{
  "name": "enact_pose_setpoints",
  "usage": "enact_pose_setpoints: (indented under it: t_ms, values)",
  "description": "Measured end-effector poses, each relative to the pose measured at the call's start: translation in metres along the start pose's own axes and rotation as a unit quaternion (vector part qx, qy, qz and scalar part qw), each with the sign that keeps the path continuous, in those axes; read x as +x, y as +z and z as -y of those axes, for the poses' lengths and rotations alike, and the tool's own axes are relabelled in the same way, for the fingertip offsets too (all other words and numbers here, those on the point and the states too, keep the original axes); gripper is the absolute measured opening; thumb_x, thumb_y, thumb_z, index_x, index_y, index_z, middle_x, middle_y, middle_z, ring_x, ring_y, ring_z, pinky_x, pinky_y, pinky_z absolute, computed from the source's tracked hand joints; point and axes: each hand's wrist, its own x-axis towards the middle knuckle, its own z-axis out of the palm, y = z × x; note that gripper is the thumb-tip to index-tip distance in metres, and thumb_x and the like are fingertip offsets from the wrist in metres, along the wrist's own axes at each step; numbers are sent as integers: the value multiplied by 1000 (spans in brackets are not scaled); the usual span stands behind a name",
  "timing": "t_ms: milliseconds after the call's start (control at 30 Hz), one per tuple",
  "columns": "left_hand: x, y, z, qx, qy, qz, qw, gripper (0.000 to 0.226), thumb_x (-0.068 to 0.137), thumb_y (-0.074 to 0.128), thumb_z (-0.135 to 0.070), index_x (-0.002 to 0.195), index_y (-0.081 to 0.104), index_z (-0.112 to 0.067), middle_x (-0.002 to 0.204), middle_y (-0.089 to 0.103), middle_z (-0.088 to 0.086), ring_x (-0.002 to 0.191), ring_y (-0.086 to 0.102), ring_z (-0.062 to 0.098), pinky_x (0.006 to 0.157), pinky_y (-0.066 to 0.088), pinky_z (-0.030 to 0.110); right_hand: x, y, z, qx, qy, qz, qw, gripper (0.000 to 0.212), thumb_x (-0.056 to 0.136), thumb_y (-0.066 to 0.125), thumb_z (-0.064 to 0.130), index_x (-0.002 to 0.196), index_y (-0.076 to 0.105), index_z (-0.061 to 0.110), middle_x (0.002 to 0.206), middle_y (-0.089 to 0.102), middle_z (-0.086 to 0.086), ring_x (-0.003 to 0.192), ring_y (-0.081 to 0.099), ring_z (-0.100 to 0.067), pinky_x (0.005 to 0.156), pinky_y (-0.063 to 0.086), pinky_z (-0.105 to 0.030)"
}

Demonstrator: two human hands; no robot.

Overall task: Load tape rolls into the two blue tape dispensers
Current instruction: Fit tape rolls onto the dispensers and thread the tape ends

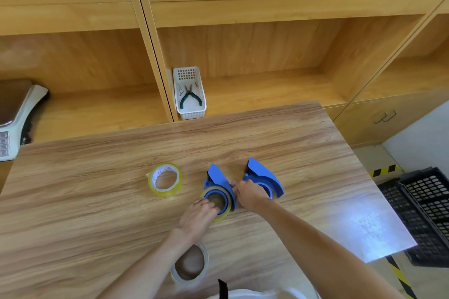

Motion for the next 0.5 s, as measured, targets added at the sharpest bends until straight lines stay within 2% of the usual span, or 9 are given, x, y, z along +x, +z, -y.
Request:
enact_pose_setpoints:
  t_ms: [67,167,233,300,367,433,500]
  values:
    - [3,-3,-5,-6,-9,17,1000,34,37,80,-3,65,69,-21,59,63,-4,63,64,18,60,52,23,-1,1,3,-9,-12,0,1000,31,98,46,9,129,46,9,114,64,-18,104,64,-35,72,47,-39]
    - [6,0,-8,-20,-26,39,999,29,57,71,4,80,72,-15,74,69,3,79,66,24,70,52,32,-3,0,6,-22,-11,-13,1000,29,99,41,10,127,48,7,114,63,-18,103,63,-35,72,46,-39]
    - [5,3,-5,-16,-14,31,999,27,60,74,-3,84,73,-16,79,71,1,91,66,25,74,53,32,-4,-2,6,-17,-9,-14,1000,29,99,41,13,127,49,8,114,63,-18,102,63,-36,74,47,-40]
    - [3,1,1,-5,12,-6,1000,32,57,82,-26,86,73,-21,86,70,-6,107,62,22,83,53,30,-4,-3,4,-17,-14,-16,1000,30,100,39,15,128,49,11,113,63,-17,100,64,-36,71,45,-39]
    - [-1,-1,10,-29,24,-84,996,39,67,76,-45,98,69,-22,97,64,-7,115,53,20,102,42,36,-5,-5,3,-20,-15,-33,999,33,99,37,17,130,48,15,111,65,-16,98,64,-37,69,43,-38]
    - [-4,-8,26,-49,-16,-172,984,34,87,57,-46,110,61,-22,106,60,-5,112,50,20,103,37,40,-5,-9,1,-15,-20,-69,997,35,99,36,17,132,46,20,110,66,-15,96,65,-37,68,45,-39]
    - [-8,-15,52,-48,-102,-207,972,33,91,53,-41,116,56,-20,109,60,-2,109,52,23,94,43,39,-6,-13,-1,14,-30,-110,993,33,99,36,16,129,46,22,104,69,-13,90,65,-36,67,48,-40]
